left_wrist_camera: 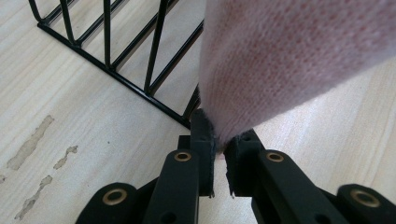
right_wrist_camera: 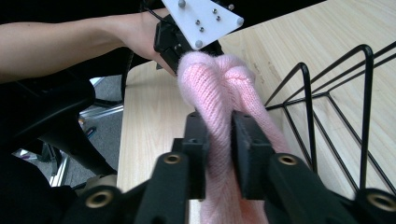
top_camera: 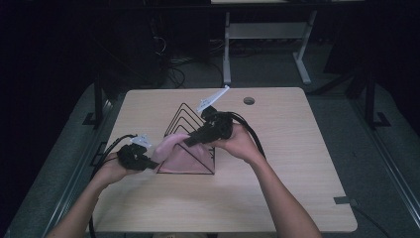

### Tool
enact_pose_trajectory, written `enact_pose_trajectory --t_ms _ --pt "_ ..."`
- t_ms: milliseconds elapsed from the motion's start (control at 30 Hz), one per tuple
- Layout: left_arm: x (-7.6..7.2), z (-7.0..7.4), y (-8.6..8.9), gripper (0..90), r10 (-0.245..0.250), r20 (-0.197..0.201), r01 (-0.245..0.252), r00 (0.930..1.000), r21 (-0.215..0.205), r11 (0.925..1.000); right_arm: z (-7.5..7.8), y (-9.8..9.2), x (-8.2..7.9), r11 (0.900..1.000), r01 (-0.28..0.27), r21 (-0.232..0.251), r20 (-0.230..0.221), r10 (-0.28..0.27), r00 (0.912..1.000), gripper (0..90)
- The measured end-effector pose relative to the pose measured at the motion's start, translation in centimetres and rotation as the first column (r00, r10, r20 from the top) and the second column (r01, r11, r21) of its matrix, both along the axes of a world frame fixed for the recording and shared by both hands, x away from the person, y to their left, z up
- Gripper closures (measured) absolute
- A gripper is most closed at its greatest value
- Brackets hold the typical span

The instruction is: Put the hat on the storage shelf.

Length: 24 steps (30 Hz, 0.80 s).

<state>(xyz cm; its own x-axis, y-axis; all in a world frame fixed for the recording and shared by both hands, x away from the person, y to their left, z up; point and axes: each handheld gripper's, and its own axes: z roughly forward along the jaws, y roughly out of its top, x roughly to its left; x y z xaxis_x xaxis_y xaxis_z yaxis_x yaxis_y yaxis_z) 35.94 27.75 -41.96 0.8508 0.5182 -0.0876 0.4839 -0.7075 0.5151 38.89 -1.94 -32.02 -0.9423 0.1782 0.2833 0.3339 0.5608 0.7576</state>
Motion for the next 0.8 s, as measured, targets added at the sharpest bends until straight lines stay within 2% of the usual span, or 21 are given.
enact_pose_trajectory --t_ms 133,200,300,467,533,700,800 --pt "-0.2 0.3 0.1 78.3 -0.006 0.014 0.006 0.9999 0.000 1.0000 0.2 -0.4 -0.2 1.000 0.015 0.007 -0.002 -0.015 0.9999 64.9" --pt "-0.3 0.5 0.2 76.6 -0.013 0.026 0.013 0.9996 -0.006 0.9999 0.2 -0.5 -0.2 1.000 0.023 0.006 0.015 -0.023 0.9996 61.7" --pt "-0.5 0.8 0.3 73.7 -0.005 0.035 0.006 0.9994 -0.026 0.9996 0.3 -1.0 -0.3 1.000 0.028 0.011 0.017 -0.029 0.9994 56.0" --pt "-0.5 1.1 0.4 67.5 0.003 0.035 -0.001 0.9994 -0.045 0.9990 0.5 -2.0 -0.7 0.999 0.038 0.028 -0.004 -0.038 0.9993 47.4" --pt "-0.6 1.4 0.5 66.1 0.010 0.038 -0.008 0.9992 -0.062 0.9981 0.5 -2.5 -0.8 0.998 0.053 0.019 0.002 -0.053 0.9986 45.7" --pt "-0.8 1.7 0.8 62.5 0.020 0.035 -0.016 0.9992 -0.088 0.9960 0.5 -4.0 -0.8 0.995 0.088 0.044 -0.020 -0.087 0.9960 40.6" --pt "-0.8 1.9 0.9 60.8 0.021 0.039 -0.017 0.9990 -0.090 0.9958 0.5 -5.0 -0.8 0.993 0.110 0.042 -0.021 -0.109 0.9938 38.8"
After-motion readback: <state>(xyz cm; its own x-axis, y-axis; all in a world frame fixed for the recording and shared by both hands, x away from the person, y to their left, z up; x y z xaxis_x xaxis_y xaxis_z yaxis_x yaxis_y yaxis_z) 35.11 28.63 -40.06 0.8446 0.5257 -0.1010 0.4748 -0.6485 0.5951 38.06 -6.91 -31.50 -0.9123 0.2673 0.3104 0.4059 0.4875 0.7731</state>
